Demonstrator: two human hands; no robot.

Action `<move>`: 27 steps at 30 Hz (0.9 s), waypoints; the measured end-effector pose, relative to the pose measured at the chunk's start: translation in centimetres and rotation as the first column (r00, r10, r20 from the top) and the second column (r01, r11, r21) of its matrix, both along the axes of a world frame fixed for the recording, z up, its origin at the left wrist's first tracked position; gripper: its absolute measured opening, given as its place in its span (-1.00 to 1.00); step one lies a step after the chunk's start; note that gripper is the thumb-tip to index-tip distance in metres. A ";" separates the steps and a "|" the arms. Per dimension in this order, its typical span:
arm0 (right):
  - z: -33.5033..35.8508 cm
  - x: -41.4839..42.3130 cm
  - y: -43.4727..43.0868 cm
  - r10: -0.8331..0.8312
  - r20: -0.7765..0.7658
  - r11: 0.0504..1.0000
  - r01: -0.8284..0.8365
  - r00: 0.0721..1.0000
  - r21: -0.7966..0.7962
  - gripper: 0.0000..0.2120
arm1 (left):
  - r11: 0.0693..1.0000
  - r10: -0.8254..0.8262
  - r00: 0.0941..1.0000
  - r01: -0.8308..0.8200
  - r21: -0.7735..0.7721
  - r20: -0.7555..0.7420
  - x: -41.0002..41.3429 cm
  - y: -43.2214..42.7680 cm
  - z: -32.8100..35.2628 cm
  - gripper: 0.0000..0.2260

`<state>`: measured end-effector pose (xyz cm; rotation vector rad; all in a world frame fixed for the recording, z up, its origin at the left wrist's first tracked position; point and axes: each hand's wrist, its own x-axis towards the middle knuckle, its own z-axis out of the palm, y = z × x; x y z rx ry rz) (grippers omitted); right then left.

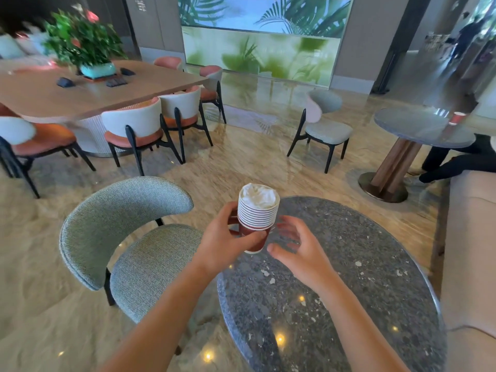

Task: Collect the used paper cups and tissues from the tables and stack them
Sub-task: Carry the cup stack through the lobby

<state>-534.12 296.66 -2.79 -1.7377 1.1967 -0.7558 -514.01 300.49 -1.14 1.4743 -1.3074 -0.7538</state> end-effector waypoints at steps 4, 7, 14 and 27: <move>0.1 0.7 -0.9 0.093 0.044 0.996 -0.093 0.995 0.002 -0.36 | 1.000 0.013 1.000 -0.013 -0.011 0.013 -1.5 0.6 1.5 -0.44; 0.2 0.9 -1.6 0.127 0.071 0.992 -0.127 0.989 0.002 -0.41 | 0.999 0.046 0.998 -0.046 -0.007 0.039 -2.7 1.0 2.1 -0.45; -1.0 0.7 -2.4 0.208 0.144 0.976 -0.215 0.968 0.037 -0.31 | 0.967 0.242 0.925 -0.255 0.010 0.292 -1.7 4.5 1.8 -0.52; 3.9 11.2 2.4 0.519 0.199 0.855 -0.508 0.832 -0.105 -0.51 | 0.735 0.593 0.568 -0.672 -0.095 0.571 7.3 18.0 5.1 -0.68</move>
